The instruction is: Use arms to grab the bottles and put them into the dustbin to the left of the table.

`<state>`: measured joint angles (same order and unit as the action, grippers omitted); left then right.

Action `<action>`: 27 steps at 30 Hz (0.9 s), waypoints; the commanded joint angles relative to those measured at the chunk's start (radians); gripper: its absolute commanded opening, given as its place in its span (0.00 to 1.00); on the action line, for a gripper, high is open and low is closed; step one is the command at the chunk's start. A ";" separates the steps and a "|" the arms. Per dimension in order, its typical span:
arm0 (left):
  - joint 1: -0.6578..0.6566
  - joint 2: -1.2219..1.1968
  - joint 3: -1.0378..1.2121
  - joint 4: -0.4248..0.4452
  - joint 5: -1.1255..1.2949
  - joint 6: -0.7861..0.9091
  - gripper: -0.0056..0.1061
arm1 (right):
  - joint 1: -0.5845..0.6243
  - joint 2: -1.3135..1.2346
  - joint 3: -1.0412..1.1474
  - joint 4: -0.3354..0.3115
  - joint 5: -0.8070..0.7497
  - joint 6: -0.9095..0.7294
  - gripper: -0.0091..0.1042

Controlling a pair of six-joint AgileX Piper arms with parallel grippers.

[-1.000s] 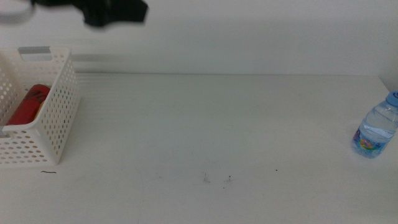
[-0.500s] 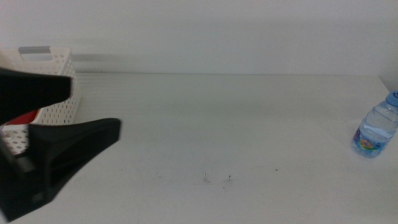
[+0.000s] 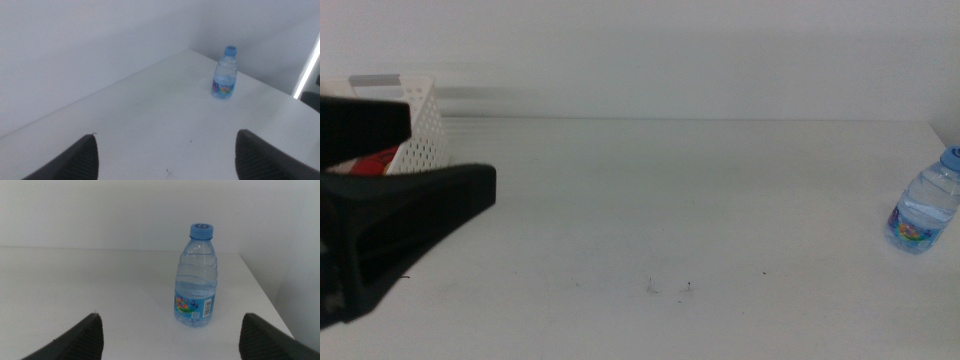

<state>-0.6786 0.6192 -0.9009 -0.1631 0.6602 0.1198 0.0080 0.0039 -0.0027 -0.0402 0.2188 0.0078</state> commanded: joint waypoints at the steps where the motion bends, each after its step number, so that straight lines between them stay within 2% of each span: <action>1: -0.009 0.005 -0.021 0.005 -0.005 -0.014 0.89 | -0.008 -0.004 0.003 -0.004 -0.009 -0.008 0.88; 21: -0.009 0.005 -0.029 0.062 -0.005 -0.014 0.89 | -0.008 -0.004 0.003 -0.004 -0.009 -0.008 0.88; 22: -0.009 0.005 -0.029 0.062 -0.005 -0.014 0.89 | -0.008 -0.004 0.003 -0.046 -0.009 -0.008 0.88; 27: -0.009 0.005 -0.029 0.062 -0.005 -0.014 0.89 | -0.008 -0.004 0.003 -0.068 -0.036 -0.008 0.88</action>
<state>-0.6786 0.6233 -0.9246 -0.1050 0.6622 0.1157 0.0080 0.0039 -0.0027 -0.0840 0.2099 0.0078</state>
